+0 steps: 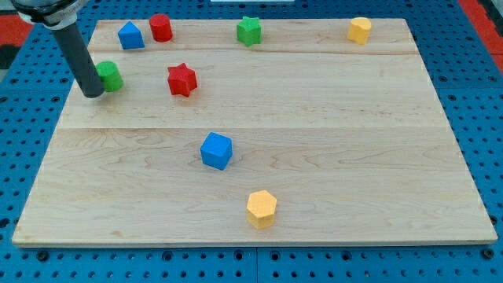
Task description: Move the green circle towards the top left
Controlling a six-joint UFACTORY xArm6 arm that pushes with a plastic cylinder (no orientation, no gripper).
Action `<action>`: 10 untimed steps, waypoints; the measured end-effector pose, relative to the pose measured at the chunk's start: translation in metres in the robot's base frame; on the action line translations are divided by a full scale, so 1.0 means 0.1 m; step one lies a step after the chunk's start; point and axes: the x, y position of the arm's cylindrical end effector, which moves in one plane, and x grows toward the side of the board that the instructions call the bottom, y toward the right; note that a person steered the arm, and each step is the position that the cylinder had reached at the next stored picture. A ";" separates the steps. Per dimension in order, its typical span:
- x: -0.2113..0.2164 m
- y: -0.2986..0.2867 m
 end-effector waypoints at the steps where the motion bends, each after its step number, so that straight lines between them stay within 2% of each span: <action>1: -0.04 0.01; 4: -0.13 0.23; 5: -0.42 0.23; 8: -0.77 0.23; 10: -0.81 -0.10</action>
